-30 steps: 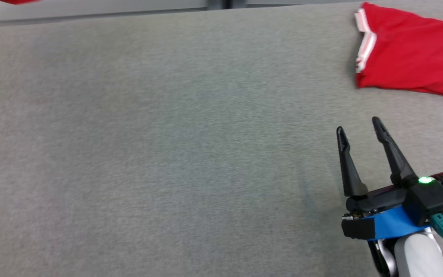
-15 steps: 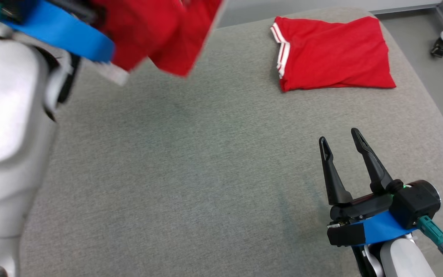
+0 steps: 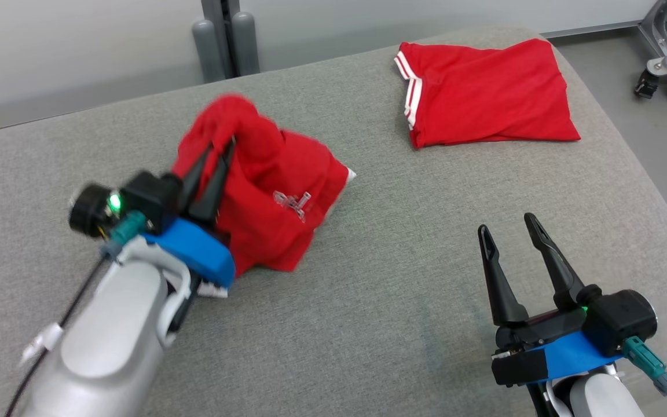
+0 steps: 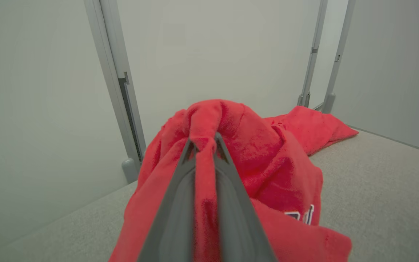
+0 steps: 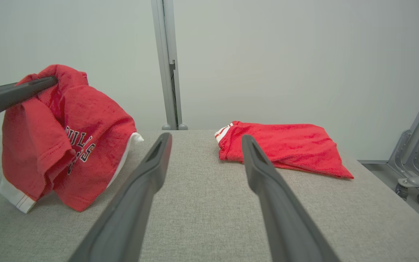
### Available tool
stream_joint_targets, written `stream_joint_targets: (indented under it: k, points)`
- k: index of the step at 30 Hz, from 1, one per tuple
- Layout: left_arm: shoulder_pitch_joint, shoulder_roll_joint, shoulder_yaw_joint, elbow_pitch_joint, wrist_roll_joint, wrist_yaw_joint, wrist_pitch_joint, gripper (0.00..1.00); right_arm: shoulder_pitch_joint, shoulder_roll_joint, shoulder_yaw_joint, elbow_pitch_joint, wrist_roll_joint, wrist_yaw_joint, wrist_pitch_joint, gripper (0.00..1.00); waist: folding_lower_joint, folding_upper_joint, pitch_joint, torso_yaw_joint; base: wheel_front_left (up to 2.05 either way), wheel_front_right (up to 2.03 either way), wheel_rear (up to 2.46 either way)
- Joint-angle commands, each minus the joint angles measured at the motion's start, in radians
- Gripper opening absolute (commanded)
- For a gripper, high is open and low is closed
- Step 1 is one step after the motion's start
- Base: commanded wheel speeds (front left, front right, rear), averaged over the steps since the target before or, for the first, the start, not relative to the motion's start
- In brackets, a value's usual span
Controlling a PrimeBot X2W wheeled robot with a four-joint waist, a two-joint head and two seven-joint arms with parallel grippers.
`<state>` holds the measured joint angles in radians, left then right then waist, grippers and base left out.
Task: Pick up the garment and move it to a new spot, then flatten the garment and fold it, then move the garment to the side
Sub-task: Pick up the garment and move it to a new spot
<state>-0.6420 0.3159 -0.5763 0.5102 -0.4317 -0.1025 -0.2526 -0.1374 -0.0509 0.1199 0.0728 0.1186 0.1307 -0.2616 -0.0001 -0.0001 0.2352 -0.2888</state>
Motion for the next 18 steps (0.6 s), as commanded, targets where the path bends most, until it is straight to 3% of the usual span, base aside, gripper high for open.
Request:
stream_joint_targets:
  k: [1,8,9,10,11,18]
  points:
    - [0.022,-0.005,-0.005,0.009,-0.003,0.001,-0.007,0.0,0.007,0.0,-0.001,0.002,0.007,0.0,-0.004,1.0,0.0001,0.0001,0.001,0.006,0.0,0.0,0.0]
    - [0.141,-0.058,-0.009,0.092,-0.007,-0.003,-0.012,0.0,0.01,0.0,0.0,0.02,0.008,0.0,-0.004,1.0,0.0001,0.0001,-0.012,0.039,0.0,0.0,0.0]
    - [0.149,-0.063,-0.01,0.098,-0.002,-0.005,-0.013,0.18,0.011,0.0,0.007,0.024,0.009,0.0,-0.004,1.0,0.0001,0.0001,-0.016,0.042,0.0,0.0,0.0]
    - [0.152,-0.069,-0.009,0.1,0.006,-0.005,-0.013,0.55,0.011,0.0,0.009,0.028,0.008,0.0,-0.004,1.0,0.0001,0.0001,-0.021,0.046,0.0,0.0,0.0]
    - [0.156,-0.073,-0.001,0.096,0.01,-0.003,-0.013,1.0,0.013,0.0,0.01,0.03,0.007,0.0,-0.004,1.0,0.0001,0.0001,-0.026,0.051,0.0,0.0,0.0]
    - [0.21,-0.092,0.131,-0.06,0.07,0.027,-0.013,1.0,0.024,0.0,0.0,0.049,0.002,0.0,-0.004,1.0,0.0001,0.0001,-0.067,0.102,0.0,0.0,0.0]
